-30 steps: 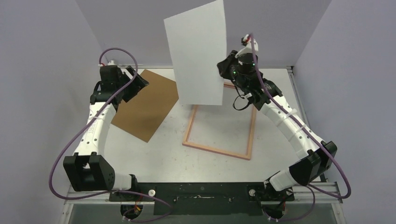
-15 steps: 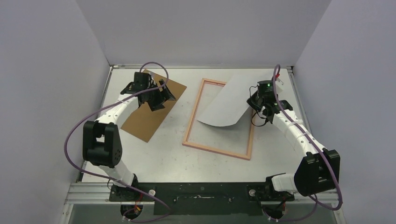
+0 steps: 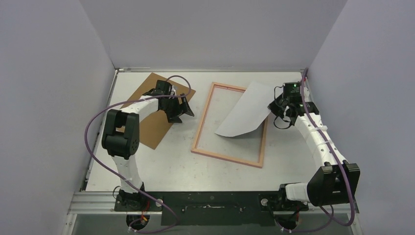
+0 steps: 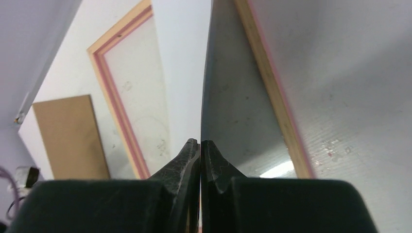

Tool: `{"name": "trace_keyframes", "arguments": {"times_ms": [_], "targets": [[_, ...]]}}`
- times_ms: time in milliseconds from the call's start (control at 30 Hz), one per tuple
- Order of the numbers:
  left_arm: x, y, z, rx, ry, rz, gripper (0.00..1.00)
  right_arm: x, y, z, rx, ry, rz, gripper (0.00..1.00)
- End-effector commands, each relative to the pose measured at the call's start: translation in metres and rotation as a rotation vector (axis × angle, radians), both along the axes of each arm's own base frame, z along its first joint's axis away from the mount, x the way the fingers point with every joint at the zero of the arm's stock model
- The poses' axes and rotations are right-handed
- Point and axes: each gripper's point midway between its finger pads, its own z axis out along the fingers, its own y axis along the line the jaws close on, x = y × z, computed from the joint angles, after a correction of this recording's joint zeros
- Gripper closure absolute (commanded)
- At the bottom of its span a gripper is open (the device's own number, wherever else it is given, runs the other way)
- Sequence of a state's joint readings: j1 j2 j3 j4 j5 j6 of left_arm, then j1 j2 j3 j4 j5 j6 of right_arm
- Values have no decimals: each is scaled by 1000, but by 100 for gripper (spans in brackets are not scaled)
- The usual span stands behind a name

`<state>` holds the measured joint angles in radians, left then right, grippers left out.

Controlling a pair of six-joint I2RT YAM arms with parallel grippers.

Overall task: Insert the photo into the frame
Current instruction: Turn over the photo from the photo frame.

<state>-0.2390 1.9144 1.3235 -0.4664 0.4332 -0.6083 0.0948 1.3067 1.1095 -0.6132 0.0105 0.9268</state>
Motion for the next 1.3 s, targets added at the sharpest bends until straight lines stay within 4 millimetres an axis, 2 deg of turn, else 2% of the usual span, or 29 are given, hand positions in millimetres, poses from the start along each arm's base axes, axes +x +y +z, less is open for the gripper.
{"name": "trace_keyframes", "arguments": {"times_ms": [0, 100, 233, 367, 500, 700, 833, 900, 967, 1133, 1267], "targets": [[11, -25, 15, -71, -75, -130, 26, 9, 26, 38, 80, -44, 131, 100], [16, -36, 15, -115, -71, -183, 32, 10, 35, 43, 101, 5, 211, 100], [25, -39, -1, -91, -47, -195, 35, 10, 49, 51, 145, 35, 308, 100], [28, -58, -18, -104, -40, -250, 35, 1, 37, 40, 99, 91, 331, 100], [34, -64, -32, 14, -82, -300, 34, -4, 20, 29, 73, 101, 316, 100], [39, -62, -46, 82, -93, -334, 41, -5, 25, 34, 96, 62, 336, 100], [35, -56, -59, 213, -103, -360, 44, -6, 26, 32, 101, 56, 339, 100], [33, -50, -67, 301, -101, -365, 50, -6, 26, 30, 104, 55, 340, 100], [33, -47, -69, 349, -99, -360, 60, -4, 27, 29, 105, 41, 350, 100], [25, -50, -70, 319, -81, -371, 79, -1, 38, 27, 138, -5, 407, 100], [16, -45, -76, 316, -41, -345, 86, 1, 44, 19, 166, -58, 423, 100]]}}
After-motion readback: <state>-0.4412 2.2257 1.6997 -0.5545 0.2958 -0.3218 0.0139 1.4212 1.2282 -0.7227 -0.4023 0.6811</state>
